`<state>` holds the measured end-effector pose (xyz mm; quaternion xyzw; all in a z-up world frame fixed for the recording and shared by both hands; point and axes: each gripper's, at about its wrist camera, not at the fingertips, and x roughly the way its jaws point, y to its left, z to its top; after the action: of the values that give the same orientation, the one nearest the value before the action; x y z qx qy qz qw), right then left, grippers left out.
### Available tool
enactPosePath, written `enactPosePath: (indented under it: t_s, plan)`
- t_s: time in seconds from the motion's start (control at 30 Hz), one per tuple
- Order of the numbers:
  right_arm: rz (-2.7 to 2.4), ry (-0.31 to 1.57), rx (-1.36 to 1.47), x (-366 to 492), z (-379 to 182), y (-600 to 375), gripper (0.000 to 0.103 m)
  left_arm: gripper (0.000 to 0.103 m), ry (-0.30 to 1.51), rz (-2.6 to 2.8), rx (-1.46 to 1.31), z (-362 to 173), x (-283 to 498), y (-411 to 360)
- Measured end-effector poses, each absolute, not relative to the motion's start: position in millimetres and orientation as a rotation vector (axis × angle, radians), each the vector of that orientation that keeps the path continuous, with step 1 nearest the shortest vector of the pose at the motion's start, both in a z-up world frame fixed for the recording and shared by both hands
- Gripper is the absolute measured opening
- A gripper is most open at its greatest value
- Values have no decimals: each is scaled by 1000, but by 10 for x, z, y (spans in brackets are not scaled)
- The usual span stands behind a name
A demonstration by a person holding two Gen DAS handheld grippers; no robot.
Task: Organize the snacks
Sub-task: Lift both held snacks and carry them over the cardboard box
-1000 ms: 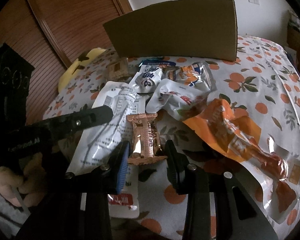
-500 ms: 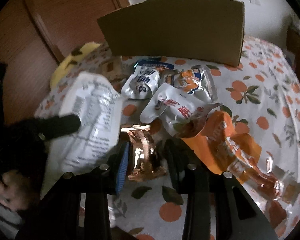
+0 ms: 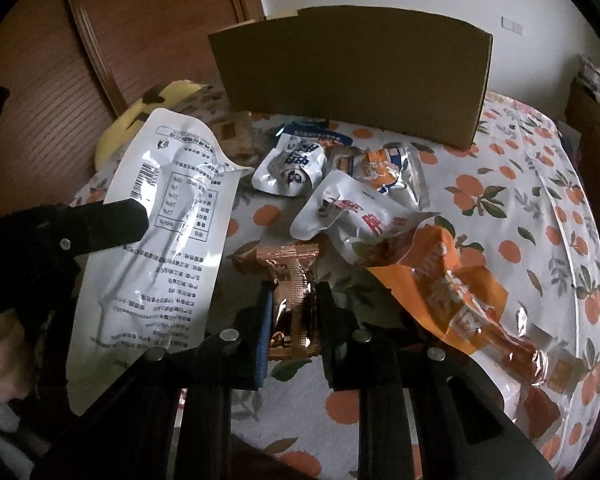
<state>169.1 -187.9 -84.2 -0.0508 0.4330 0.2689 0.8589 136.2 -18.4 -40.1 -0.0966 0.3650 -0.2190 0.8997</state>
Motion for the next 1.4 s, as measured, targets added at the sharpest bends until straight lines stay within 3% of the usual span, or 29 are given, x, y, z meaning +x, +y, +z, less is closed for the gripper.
enactPosePath:
  t_s: [0.67,1.4]
  plan:
    - [574,849,-78,1653,-646,-1886,19,0,682,-432,-159,-101,1306,-104]
    - [550,723,-107,1730,35,-2042,19,0,583,-381,-54,541,1538,51]
